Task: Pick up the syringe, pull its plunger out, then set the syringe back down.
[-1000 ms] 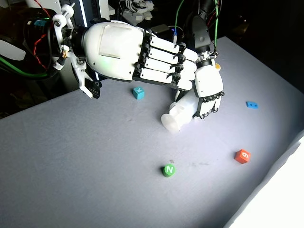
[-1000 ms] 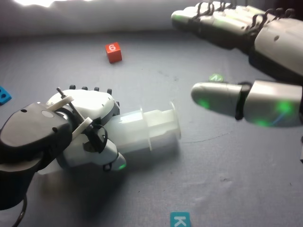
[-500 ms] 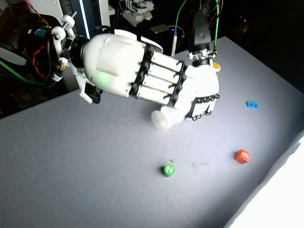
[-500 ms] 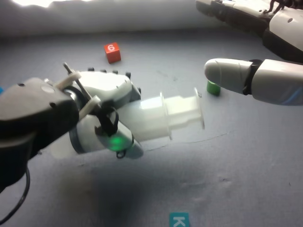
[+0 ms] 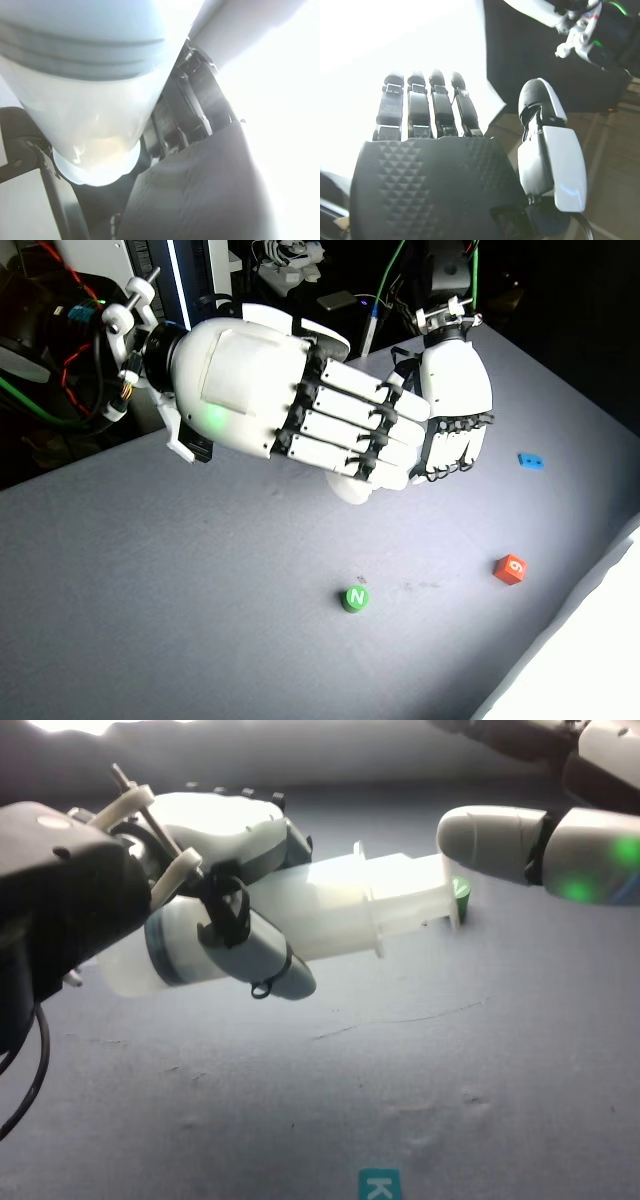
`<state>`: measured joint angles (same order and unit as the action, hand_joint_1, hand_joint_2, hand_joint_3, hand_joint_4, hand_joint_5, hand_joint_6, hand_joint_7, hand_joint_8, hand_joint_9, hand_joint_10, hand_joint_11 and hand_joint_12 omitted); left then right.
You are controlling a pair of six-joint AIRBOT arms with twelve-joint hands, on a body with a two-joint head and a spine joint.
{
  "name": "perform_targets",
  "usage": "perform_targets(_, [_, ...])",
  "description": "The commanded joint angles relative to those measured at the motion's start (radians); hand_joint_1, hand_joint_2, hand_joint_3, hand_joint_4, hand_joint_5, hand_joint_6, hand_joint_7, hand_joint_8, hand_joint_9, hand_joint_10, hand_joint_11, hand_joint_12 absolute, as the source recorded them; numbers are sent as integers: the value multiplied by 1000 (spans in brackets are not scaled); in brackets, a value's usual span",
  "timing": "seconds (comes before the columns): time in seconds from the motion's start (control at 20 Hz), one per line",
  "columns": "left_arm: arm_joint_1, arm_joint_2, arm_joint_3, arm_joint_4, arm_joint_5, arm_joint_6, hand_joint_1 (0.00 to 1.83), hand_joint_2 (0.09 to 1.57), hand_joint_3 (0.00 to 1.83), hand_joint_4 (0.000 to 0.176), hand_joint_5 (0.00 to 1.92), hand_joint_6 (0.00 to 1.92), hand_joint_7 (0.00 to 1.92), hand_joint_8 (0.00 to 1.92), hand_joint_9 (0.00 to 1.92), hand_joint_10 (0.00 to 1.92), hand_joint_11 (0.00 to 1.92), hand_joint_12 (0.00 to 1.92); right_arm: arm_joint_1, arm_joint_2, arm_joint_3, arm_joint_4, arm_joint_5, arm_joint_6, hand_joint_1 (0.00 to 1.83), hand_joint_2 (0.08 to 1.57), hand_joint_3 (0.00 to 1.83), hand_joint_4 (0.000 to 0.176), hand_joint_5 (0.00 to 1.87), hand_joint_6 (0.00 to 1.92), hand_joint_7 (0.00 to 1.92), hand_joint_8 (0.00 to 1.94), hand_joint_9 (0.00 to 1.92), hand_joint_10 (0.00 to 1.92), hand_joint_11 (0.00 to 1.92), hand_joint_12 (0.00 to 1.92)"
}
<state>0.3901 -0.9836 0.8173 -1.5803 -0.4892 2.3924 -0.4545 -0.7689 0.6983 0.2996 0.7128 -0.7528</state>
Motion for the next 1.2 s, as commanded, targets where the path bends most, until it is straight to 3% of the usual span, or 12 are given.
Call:
perform_targets(0.0, [-24,14,-5,39,-2,6,1238,1132,0,0,972,845,948,1236,869,965,571,1277,18,10,0,-21,77,21,305,1180,0,0,80,0,48,0,17,0,0,39])
perform_targets(0.05, [-36,21,-6,37,8,16,1236,1138,1,0,967,847,927,1272,847,986,548,1299,22,13,3,-21,72,27,455,1087,0,0,50,0,20,0,3,0,0,12])
perform_targets(0.1, [-48,29,-8,22,20,50,1236,1141,1,0,952,865,928,1274,848,989,552,1267,23,15,7,-21,72,32,806,888,0,0,1,0,0,0,0,0,0,0])
perform_targets(0.2, [-80,43,-11,-18,31,129,1234,1142,0,0,957,863,919,1285,840,984,572,1236,30,18,17,-21,45,46,898,820,0,0,0,0,0,0,0,0,0,0])
perform_targets(0.4, [-111,49,-12,-37,44,174,1243,1132,0,0,985,808,937,1261,857,965,559,1247,32,17,35,-24,30,62,931,850,0,0,0,0,0,0,0,0,0,0])
perform_targets(0.65, [-146,49,-15,-128,47,282,1249,1126,1,0,975,815,965,1226,865,970,551,1275,38,-5,47,-31,22,64,1012,873,0,0,0,0,3,1,10,4,0,0])
perform_targets(0.75, [-156,50,-17,-147,48,302,1248,1139,1,0,966,818,925,1302,827,1019,535,1308,38,-27,67,-31,11,68,1022,877,0,0,0,0,30,11,38,15,25,12])
perform_targets(0.8, [-161,50,-20,-149,49,306,1248,1141,1,0,960,824,926,1304,829,1037,534,1315,39,-38,78,-31,10,73,970,878,0,0,12,0,84,13,100,5,4,242])
perform_targets(0.85, [-168,50,-23,-152,49,309,1247,1144,0,0,955,831,921,1313,819,1062,536,1324,39,-52,89,-28,10,77,951,887,2,0,25,4,107,14,125,7,0,342])
perform_targets(0.9, [-175,50,-28,-157,49,314,1243,1144,0,0,954,840,919,1308,805,1058,531,1320,39,-68,101,-25,11,77,979,952,18,0,36,13,139,20,148,28,0,345])
perform_targets(1.0, [-187,50,-36,-184,45,345,1242,1150,1,0,948,847,902,1339,789,1075,515,1335,41,-95,122,-13,13,77,950,948,7,0,66,19,177,26,187,45,0,508])
perform_targets(1.15, [-197,50,-45,-195,32,350,1247,1147,0,0,956,828,911,1330,782,1113,507,1370,57,-124,151,1,13,81,983,939,1,0,79,20,183,21,188,44,0,545])
